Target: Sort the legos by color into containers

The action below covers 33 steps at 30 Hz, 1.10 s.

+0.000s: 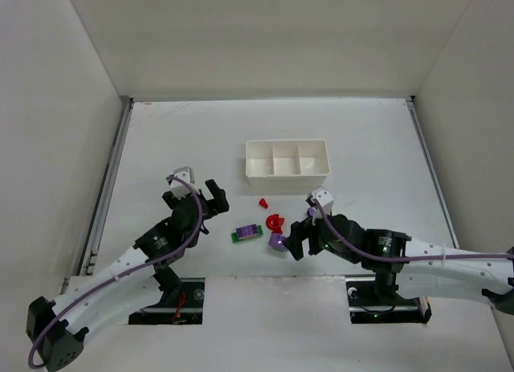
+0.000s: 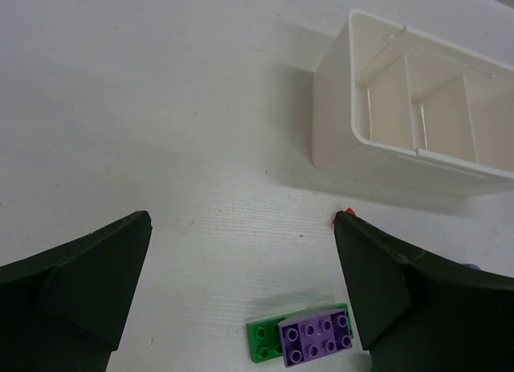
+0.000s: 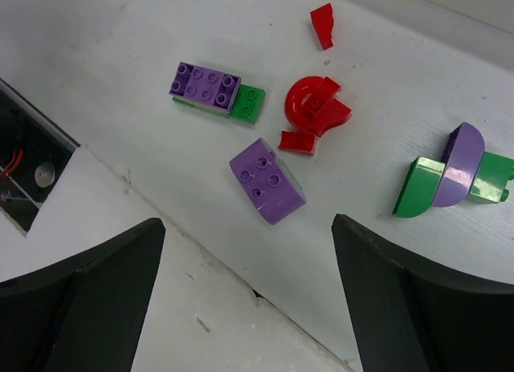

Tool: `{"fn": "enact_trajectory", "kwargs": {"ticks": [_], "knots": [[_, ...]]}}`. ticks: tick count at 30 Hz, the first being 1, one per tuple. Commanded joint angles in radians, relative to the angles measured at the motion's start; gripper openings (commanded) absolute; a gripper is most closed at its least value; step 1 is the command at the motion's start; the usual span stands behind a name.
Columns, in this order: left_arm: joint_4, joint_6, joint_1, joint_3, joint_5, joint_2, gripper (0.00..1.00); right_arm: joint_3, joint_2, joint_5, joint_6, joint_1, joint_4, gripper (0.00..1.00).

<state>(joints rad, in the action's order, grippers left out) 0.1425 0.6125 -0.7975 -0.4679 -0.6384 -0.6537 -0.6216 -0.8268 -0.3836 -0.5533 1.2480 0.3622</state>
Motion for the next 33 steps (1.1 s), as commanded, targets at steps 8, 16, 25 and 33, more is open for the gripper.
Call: {"fn": "enact_trajectory", "kwargs": {"ticks": [8, 16, 25, 33], "knots": [[-0.112, -0.010, 0.033, -0.021, -0.024, 0.028, 1.00, -0.013, -0.028, 0.002, 0.001, 0.032, -0.005, 0.40], [0.084, 0.030, 0.051, -0.135, 0.009, -0.073, 0.27, -0.036, -0.057, -0.041, 0.001, 0.054, 0.038, 0.53], [-0.033, 0.092, 0.057, 0.017, 0.084, 0.070, 0.55, -0.062, -0.148, -0.038, 0.093, 0.054, 0.038, 0.89], [-0.142, 0.073, 0.103, 0.043, 0.236, 0.005, 0.64, -0.076, -0.324, 0.055, 0.199, 0.043, -0.104, 0.86]]}}
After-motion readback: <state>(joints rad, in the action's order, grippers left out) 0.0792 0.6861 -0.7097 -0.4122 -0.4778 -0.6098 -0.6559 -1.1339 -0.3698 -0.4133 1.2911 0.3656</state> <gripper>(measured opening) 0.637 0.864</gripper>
